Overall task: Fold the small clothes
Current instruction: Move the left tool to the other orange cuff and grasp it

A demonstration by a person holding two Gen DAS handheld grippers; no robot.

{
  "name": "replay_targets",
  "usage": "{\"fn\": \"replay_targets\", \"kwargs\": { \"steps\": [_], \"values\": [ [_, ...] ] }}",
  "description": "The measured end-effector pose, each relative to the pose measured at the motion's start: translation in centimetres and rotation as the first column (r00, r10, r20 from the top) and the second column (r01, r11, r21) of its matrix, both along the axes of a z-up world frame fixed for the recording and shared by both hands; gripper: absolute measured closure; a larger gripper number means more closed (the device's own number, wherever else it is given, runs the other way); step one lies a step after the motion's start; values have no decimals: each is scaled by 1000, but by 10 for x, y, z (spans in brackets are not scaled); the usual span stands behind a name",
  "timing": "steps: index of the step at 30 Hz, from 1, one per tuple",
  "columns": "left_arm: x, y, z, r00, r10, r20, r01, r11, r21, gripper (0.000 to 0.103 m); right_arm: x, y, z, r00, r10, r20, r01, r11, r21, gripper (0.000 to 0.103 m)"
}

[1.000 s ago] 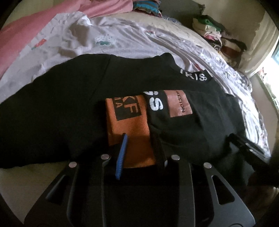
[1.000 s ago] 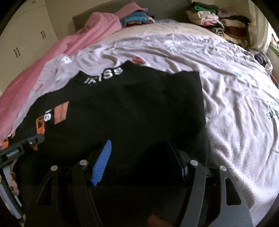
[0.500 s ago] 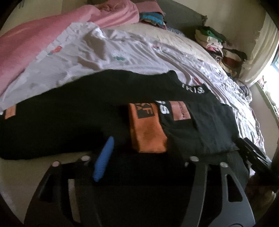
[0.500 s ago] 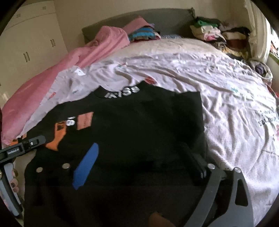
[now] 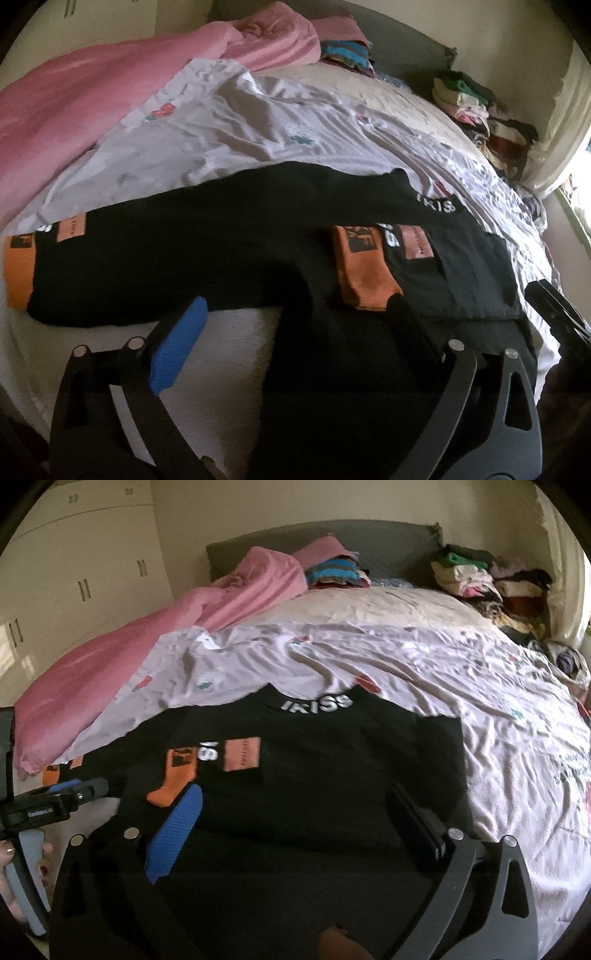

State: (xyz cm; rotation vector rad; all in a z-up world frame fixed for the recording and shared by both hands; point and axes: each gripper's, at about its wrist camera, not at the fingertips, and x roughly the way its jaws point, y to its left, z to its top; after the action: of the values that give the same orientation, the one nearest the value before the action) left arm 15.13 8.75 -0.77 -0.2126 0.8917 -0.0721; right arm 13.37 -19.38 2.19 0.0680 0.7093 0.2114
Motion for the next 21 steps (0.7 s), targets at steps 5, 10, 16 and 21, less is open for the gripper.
{"fn": "replay_targets", "kwargs": {
  "steps": [5, 10, 16, 21],
  "values": [
    [-5, 20, 3, 999, 41, 7, -41, 999, -19, 11, 1, 25, 12, 998, 49, 25, -49, 999, -13, 4],
    [-9, 38, 5, 996, 83, 19, -83, 996, -11, 10, 5, 49, 19, 995, 93, 35, -93, 996, -19, 4],
    [-13, 62, 5, 990, 139, 21, -138, 990, -22, 10, 8, 82, 26, 987, 150, 49, -149, 988, -28, 4],
    [-17, 84, 5, 980, 197, 27, -197, 980, -8, 10, 9, 108, 29, 979, 193, 60, -192, 981, -33, 4]
  ]
}}
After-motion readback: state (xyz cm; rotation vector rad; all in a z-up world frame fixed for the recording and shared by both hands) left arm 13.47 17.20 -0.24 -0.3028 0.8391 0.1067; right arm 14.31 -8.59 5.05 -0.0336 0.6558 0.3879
